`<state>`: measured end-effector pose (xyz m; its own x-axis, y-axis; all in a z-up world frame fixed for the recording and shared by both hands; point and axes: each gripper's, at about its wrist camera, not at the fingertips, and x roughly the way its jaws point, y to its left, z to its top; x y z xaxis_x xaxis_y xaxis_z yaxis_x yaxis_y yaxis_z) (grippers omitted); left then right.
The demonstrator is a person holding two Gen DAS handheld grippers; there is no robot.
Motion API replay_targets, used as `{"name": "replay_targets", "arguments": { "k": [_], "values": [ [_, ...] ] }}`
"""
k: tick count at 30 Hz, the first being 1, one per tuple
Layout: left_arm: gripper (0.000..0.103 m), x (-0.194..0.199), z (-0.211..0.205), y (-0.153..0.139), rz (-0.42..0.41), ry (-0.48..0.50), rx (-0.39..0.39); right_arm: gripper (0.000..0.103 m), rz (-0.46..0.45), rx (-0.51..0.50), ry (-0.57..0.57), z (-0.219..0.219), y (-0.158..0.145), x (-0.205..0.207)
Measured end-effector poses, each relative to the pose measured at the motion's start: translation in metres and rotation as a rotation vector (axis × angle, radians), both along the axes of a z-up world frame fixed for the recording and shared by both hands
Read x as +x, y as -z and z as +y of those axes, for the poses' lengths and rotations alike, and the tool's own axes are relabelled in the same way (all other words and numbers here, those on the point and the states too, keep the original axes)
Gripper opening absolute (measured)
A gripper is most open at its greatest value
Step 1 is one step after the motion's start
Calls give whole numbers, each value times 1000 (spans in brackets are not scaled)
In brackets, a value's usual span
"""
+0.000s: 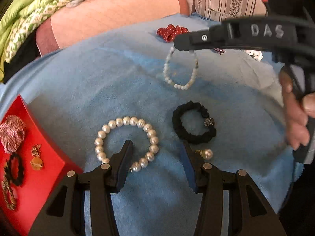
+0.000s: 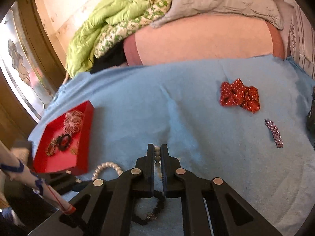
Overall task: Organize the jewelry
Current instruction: 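Move both open tools back to the pearl bracelets beside the tray, then grasp the large pearl bracelet with the left tool while the right grasps the small white pearl bracelet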
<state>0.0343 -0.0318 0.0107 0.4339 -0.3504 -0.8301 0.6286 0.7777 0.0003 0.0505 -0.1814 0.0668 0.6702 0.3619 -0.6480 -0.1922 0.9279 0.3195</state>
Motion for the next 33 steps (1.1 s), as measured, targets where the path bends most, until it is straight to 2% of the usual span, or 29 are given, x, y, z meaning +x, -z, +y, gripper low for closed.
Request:
{"name": "replay_targets", "arguments": {
  "k": [1,3,7,12,19,22,33],
  "values": [
    [24,1,-2,-1,0,-9,-5,6,-5,7,-1,0,-2,0],
    [9,3,-2,-2,-9,-30,-4,6,-14,13,-1,0,-4,-1],
    [9,6,4,-10,-27,-55,-53,6,-39,30,4,3,-9,-3],
    [9,6,29,-48,-121,-96,-222,6,-91,39,4,3,-21,-12],
    [9,7,61,-82,-216,-156,-373,6,-119,37,-5,8,-26,-16],
    [9,6,71,-89,-235,-173,-392,6,-121,38,-10,10,-27,-15],
    [9,9,89,-96,-254,-232,-381,6,-129,48,-38,20,-30,-16]
  ]
}}
